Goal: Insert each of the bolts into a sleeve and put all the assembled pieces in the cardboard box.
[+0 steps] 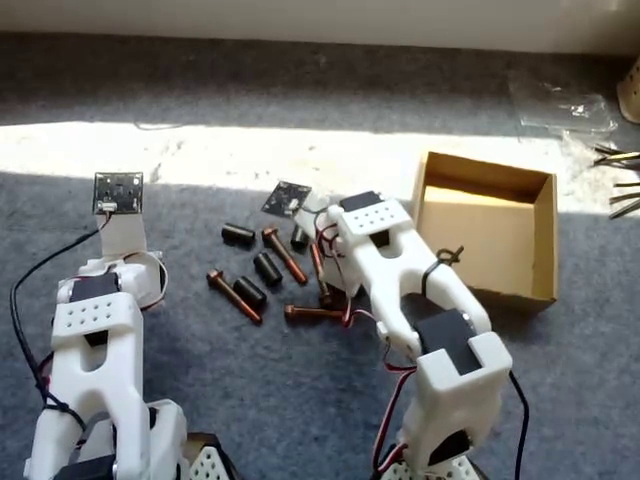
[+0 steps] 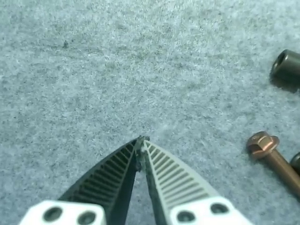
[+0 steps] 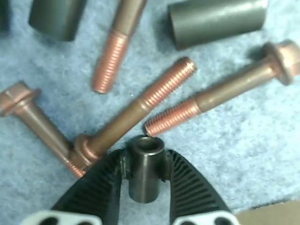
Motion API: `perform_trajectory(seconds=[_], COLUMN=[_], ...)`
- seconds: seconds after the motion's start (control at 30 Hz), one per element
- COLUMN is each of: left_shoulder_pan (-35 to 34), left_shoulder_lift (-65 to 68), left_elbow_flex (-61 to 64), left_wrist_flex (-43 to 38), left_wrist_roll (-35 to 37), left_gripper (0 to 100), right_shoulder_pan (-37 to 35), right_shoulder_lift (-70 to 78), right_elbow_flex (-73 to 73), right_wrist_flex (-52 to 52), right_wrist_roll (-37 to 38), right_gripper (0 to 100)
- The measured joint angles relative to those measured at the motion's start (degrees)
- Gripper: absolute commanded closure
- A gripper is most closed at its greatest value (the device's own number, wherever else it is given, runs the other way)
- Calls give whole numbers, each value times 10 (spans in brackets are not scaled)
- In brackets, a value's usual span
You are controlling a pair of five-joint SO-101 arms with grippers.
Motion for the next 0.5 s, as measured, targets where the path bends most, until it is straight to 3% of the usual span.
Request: perform_trajectory(seconds=[0.23, 0.5], left_shoulder_pan=[0, 22], left_shoulder_lift=[0, 0], left_elbow_flex=[0, 20], left_wrist_flex=[0, -14], left_wrist_roll=[0, 0], left_gripper=[989, 989], right_shoulder_pan=[0, -2], right_shoulder_lift=[3, 5], right_elbow_flex=[-21, -183], right_wrist_flex=[10, 137], right_wrist_roll=[-47, -97], right_gripper=[995, 995])
